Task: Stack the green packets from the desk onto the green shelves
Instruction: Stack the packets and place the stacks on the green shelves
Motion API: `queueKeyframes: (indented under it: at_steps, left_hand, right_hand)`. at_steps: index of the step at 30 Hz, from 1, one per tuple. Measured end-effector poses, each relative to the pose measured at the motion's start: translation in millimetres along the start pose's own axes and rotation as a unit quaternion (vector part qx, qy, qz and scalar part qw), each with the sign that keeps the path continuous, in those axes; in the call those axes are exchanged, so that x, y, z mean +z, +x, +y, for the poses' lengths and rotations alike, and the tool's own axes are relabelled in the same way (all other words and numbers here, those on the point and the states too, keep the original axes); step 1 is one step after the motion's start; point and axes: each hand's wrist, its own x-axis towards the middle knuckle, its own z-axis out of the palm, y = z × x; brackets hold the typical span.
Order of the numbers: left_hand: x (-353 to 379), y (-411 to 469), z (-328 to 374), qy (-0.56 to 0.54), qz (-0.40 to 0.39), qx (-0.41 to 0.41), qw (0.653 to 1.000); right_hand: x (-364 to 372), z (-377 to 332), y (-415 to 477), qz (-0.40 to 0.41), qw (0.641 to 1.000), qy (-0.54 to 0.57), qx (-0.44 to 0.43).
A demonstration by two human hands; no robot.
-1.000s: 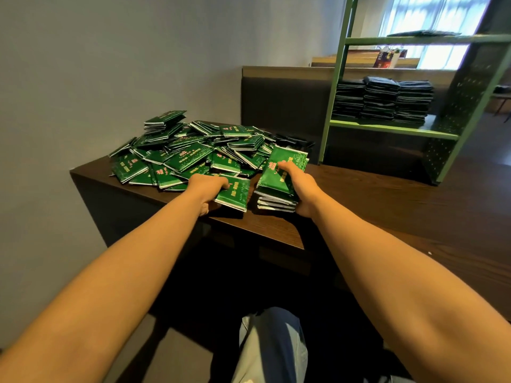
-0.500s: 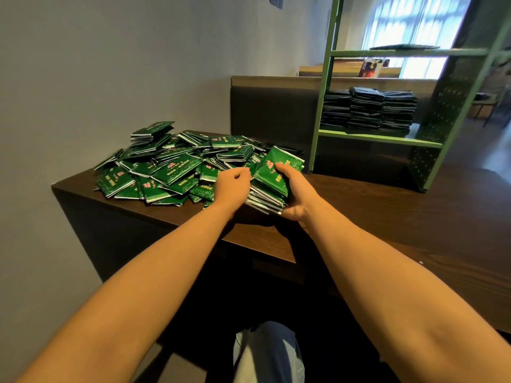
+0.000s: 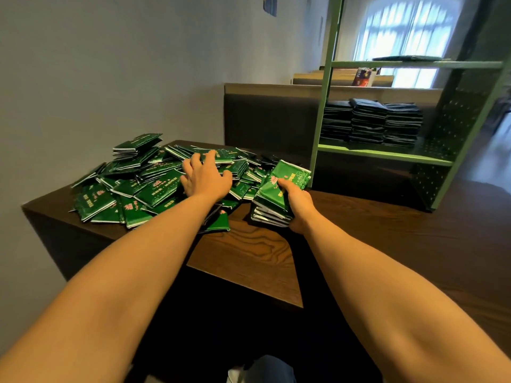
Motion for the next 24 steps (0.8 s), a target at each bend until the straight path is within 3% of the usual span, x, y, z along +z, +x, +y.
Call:
queueKeyframes:
  at_steps: [3,6,10,16,24]
  left_hand:
    - [4,17,0,0.004,-0.065,-0.041,0.997]
    - [7,26,-3,-0.021,-0.066,-0.056,0.996]
    - [15,27,-13,-0.064,-0.019,-0.050,0.997]
    - [9,8,-14,-0.212,0.155,-0.026,0.965]
    - [4,-13,-12,-0.333,0.164,-0.063,0.926]
  right_hand:
    - [-5,0,7,-0.007,1.000,-0.028,-0.002]
    - [-9,0,13,-0.021,1.000,-0.021,0.000]
    - [-11,2,18,-0.037,0.999,-0.019,-0.005]
    - [-15,3,16,-0.031,0.999,-0.015,-0.019]
    - [-13,1,-4,-0.020,0.999,0.037,0.015]
